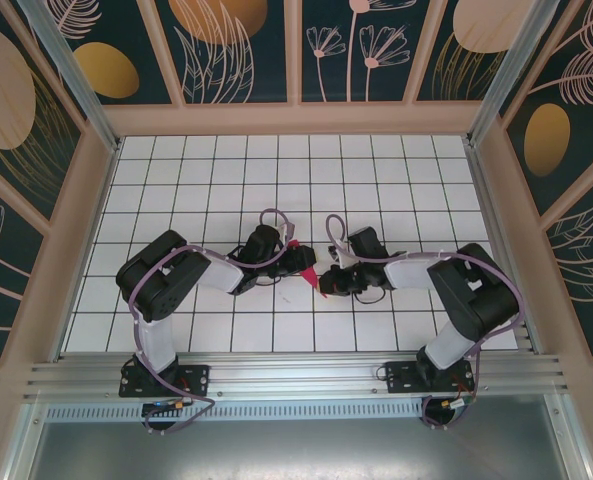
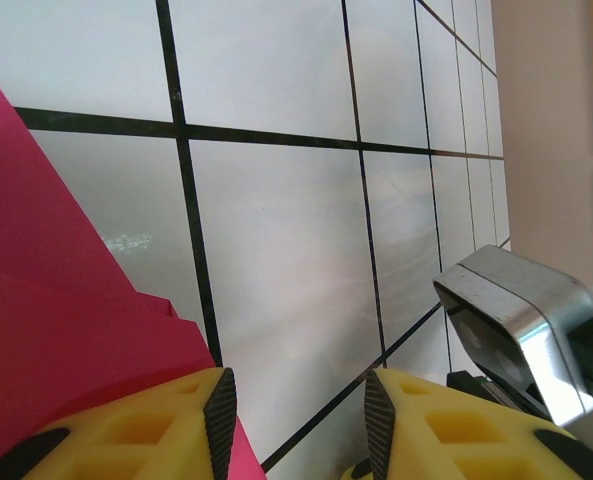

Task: Fold a paper plane with a square sheet of paper (pick it up from the middle)
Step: Fold the wing for the fifth time at the center of the table.

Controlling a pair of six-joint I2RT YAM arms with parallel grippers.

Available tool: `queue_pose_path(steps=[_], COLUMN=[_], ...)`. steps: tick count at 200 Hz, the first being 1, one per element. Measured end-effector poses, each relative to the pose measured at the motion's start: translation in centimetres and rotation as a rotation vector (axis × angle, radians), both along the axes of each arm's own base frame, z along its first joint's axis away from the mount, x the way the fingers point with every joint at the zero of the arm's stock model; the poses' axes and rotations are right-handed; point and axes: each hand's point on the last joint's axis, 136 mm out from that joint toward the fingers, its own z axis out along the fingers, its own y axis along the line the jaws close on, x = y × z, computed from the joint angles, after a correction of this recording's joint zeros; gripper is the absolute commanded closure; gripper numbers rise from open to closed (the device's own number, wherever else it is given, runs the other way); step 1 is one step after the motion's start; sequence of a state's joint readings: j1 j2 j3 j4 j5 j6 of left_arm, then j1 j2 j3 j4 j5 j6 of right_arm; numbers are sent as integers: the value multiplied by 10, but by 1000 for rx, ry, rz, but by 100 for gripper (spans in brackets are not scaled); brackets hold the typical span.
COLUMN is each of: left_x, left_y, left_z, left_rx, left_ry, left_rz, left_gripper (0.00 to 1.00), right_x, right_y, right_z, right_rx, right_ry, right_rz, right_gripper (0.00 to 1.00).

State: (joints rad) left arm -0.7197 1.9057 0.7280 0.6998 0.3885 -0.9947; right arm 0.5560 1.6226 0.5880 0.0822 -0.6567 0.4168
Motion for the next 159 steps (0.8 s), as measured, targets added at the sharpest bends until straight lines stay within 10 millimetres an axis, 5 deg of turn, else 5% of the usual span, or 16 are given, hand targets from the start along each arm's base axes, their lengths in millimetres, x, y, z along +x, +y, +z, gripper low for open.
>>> queue_pose_path(steps=[159], left_x=[1], left_y=[-1], left_z=[-1], left_rx=[15], left_ry=[5], left_rz=[-6], left_gripper=[58], right_x=[-9], right_y=[-5], right_z=[14], right_rx=[-4], right_ry=[10], right_rz=[7], right_gripper=[92])
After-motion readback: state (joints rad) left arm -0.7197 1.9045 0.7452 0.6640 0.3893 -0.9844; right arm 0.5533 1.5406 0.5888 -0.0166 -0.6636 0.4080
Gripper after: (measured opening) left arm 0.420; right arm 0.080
